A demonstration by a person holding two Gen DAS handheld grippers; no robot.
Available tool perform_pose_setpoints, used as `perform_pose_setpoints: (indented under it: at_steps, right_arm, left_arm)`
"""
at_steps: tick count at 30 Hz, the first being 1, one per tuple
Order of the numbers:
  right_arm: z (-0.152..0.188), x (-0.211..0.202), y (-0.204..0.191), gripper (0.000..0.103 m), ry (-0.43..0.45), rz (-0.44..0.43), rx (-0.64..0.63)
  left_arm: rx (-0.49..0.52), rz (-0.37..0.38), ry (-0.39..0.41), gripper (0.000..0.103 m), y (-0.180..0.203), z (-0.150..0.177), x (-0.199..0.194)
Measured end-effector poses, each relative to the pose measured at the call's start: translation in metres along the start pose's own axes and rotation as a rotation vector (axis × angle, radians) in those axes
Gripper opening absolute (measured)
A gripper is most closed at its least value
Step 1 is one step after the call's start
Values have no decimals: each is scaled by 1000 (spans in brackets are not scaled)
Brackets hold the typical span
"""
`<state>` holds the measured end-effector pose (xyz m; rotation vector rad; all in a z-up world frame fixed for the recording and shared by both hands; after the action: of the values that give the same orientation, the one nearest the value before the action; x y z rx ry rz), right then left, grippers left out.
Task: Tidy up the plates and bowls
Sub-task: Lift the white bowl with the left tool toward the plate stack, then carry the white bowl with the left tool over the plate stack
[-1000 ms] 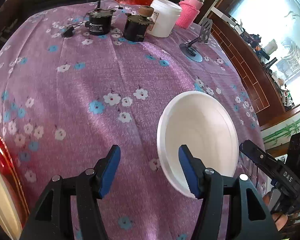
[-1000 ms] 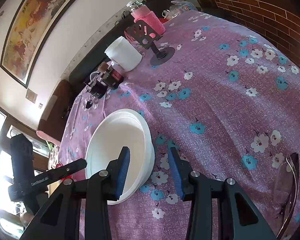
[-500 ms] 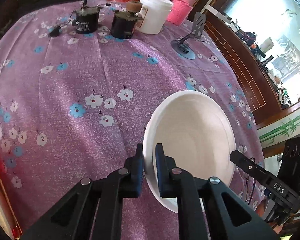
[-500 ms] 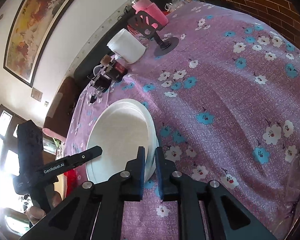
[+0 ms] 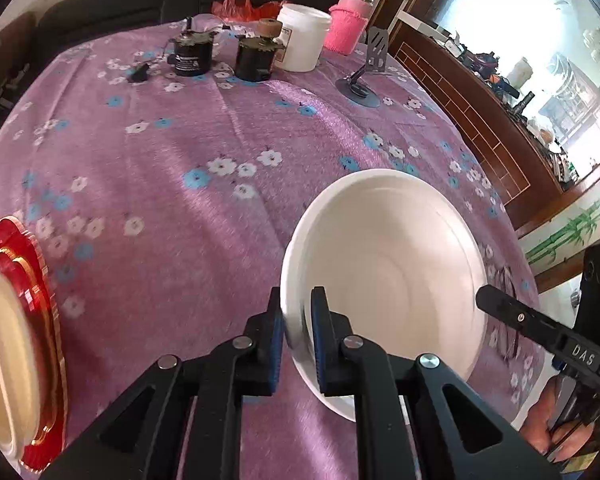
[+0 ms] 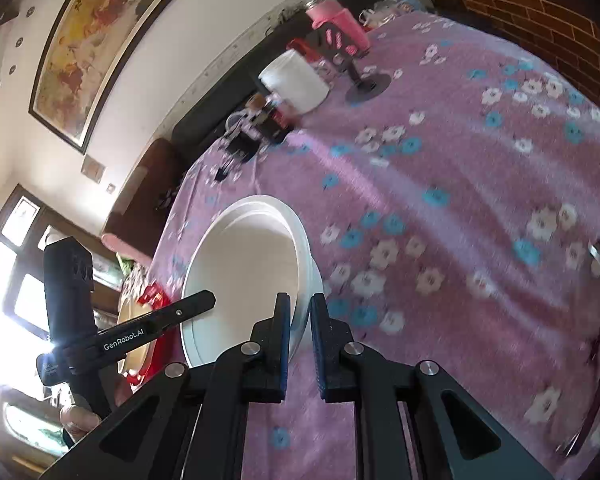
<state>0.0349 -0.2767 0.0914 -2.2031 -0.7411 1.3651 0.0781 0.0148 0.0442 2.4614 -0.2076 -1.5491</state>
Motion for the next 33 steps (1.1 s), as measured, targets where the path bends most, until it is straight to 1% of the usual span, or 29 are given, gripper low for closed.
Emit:
perform_pose_setpoints:
  at_steps: [5,7,11,16,22,28,33]
  right_arm:
    - [19,-1,-13,11,-12,-23,-22]
    - [26,2,-17,11,-23,-27,-30]
    - [37,9,-24,11,-42,-22,-43]
    - [44,16,-32,11,-54,-5,-62]
    - [51,22,-44,11,-59,15,-91]
    - [56,28,-50,11,-65,13,-99]
    - [58,30,-57,11,-60,9,-111]
  left_arm:
    - [17,-20,21,11,-8,24,-15]
    - [26,-41,33,11,-11,33,-18]
    - [40,-77,52,12,-17,49,-21]
    - [39,-102,73,12,-26,63,-23]
    - [59,-143,113,13,-31,72,-28]
    - [80,-182,164,13,-35,79,-38]
    - [84,-197,192,13,-39,81,-44]
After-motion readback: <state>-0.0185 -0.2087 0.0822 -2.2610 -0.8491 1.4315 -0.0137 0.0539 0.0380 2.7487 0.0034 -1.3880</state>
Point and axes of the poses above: each gripper's, at about its wrist camera, not at the fingertips, and x roughly the way its jaws point, y to its right, z to its underside, the point moved 3 cm from there along x, roughly the way its jaws point, and after that the axes turned 2 degrees about -y, right-handed, at the moved point
